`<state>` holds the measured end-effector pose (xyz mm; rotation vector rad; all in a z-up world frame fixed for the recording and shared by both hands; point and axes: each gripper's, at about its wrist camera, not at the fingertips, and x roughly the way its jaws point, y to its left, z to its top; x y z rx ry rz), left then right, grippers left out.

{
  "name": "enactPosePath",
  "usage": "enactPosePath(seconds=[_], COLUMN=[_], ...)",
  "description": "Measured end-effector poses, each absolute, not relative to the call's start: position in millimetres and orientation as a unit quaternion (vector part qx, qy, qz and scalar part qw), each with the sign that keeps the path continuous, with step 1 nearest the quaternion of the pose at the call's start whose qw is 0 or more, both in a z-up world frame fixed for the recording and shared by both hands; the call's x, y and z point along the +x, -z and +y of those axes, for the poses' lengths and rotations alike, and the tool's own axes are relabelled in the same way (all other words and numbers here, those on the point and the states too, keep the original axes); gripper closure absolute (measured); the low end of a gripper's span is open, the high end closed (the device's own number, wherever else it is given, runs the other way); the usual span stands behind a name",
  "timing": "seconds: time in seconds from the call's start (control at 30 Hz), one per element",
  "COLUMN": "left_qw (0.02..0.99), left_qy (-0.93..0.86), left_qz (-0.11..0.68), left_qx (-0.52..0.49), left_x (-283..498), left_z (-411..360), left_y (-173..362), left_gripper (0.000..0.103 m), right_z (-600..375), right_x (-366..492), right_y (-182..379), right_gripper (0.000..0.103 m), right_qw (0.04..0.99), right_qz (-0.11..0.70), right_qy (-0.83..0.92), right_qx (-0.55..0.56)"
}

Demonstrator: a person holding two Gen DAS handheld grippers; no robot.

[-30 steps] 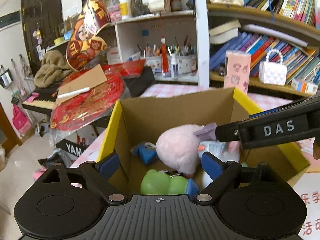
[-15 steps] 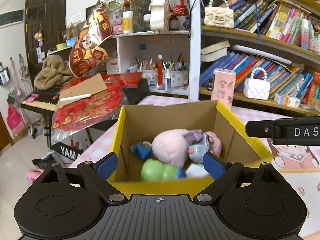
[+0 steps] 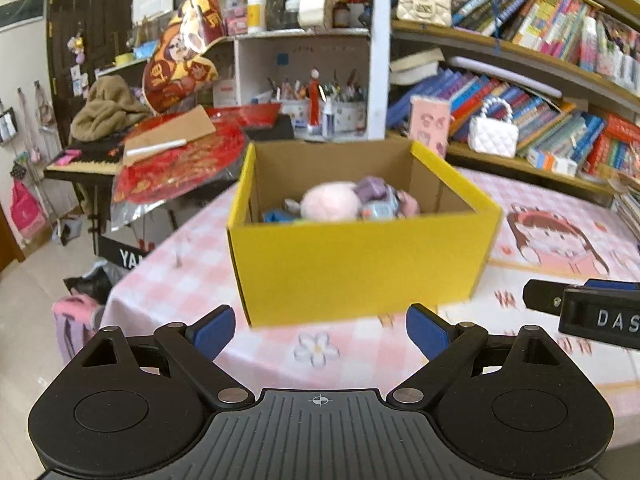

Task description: Organize objects

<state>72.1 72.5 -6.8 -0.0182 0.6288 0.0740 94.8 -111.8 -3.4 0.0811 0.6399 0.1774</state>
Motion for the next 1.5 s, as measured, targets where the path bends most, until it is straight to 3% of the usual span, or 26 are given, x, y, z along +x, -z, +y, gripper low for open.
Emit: enactPosePath(seconds=[0.87,1.5], left_qw=[0.948,0.949], left_qy=[0.071,0.069], left_qz=[0.306,0.302], left_qx=[0.046,0.058], left_x=[42,44], left_z=[-15,-28], left_y=[13,9], left_gripper=[0.008,0.008], right_z=[-182,-186], right_x=[11,10], right_y=[23,18], right_gripper=[0.017,0.012], right_qw=[0.938,0.940], right_qz=[0.322,0.316], right_qy=[0.116,0.117], right_qx=[0.064,0.054])
